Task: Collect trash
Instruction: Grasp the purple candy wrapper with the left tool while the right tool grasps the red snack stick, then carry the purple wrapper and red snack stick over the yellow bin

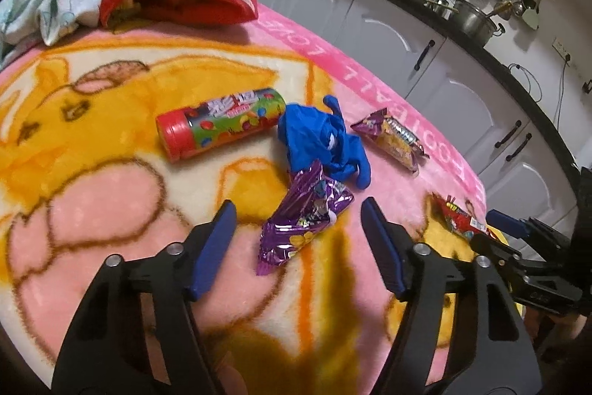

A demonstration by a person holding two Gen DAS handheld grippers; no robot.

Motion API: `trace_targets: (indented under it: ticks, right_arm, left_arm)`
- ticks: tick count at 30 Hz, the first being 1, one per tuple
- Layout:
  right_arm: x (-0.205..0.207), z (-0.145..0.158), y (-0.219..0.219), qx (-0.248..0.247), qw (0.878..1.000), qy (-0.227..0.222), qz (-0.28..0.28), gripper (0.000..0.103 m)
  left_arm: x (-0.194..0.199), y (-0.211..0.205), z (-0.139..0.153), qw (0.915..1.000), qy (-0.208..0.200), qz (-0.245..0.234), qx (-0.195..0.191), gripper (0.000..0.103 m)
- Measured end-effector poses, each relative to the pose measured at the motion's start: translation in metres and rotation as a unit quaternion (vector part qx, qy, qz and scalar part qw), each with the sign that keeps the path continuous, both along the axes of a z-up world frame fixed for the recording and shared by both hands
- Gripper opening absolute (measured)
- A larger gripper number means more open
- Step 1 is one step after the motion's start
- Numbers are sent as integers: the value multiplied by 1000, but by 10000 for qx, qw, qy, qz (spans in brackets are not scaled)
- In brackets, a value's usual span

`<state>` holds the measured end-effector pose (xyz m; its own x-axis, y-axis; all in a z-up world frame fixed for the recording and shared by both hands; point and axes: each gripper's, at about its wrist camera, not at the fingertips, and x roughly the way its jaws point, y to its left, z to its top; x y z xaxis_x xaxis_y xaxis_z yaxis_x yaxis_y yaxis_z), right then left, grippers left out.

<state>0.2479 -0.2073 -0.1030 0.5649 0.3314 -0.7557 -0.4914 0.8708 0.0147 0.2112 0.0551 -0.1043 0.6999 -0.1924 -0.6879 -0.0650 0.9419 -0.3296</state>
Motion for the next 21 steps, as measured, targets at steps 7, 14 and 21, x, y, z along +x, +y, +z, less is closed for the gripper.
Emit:
trace_targets:
  ticks: [7, 14, 21]
  right_arm:
    - [0, -15, 5, -172, 9996, 121, 184, 27]
    - [-14, -17, 13, -360, 9984, -23, 424, 15]
    - [-22, -16, 16, -310, 9984, 55, 467, 10]
  left_arm:
    - [2, 2, -5, 9999, 96, -14, -81, 35]
    - [0, -2, -7, 9997, 128, -183, -106, 26]
    - [-7, -6, -7, 9994, 149, -303, -90, 20]
